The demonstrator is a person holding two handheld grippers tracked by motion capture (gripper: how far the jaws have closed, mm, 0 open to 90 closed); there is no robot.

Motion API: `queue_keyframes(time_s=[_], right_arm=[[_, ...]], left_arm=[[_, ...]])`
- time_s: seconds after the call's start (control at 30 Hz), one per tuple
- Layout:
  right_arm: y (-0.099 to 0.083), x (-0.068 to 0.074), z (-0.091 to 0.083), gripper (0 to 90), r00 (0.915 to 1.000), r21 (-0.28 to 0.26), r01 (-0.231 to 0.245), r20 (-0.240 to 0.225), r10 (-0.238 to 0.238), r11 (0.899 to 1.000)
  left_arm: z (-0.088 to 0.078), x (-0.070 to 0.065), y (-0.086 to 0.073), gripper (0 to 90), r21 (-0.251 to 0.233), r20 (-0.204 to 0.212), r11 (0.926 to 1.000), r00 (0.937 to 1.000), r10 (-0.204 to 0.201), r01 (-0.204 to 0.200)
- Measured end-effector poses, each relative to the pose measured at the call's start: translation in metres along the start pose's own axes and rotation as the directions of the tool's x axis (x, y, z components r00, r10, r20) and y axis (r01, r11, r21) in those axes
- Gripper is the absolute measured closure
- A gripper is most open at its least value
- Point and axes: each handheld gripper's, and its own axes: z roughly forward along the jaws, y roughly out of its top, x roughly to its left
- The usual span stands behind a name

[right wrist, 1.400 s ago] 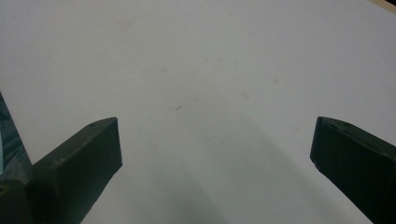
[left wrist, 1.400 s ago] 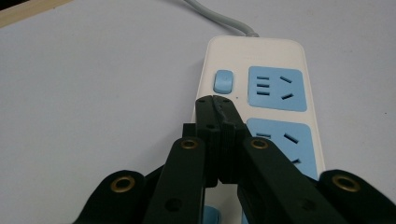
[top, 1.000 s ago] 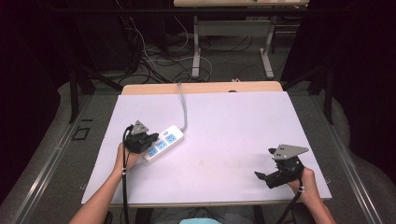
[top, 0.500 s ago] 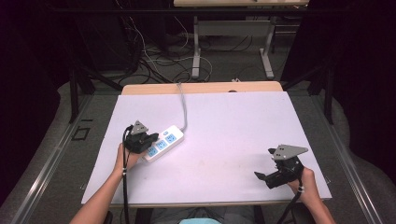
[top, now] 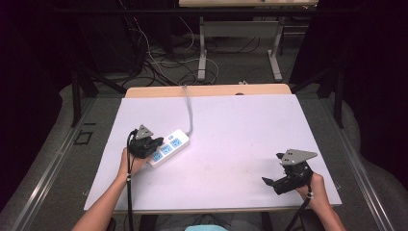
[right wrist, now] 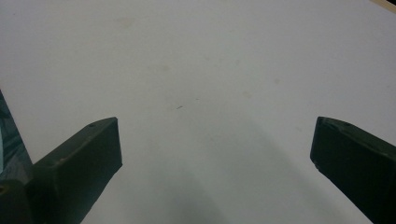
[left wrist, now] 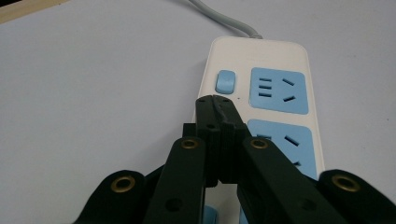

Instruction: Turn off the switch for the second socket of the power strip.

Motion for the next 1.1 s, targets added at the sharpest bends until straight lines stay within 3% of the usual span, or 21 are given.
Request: queue_keyframes(time_s=[1.1], right_arm=[[0.0003, 0.0002, 0.0003, 1.6, 1.0, 0.011, 0.005, -0.003, -0.005, 1.0]], left_arm=[[0.0007, -0.0015, 0.0003, 90.0, 0.004, -0.007, 1.0, 1.0, -0.001, 0.001]])
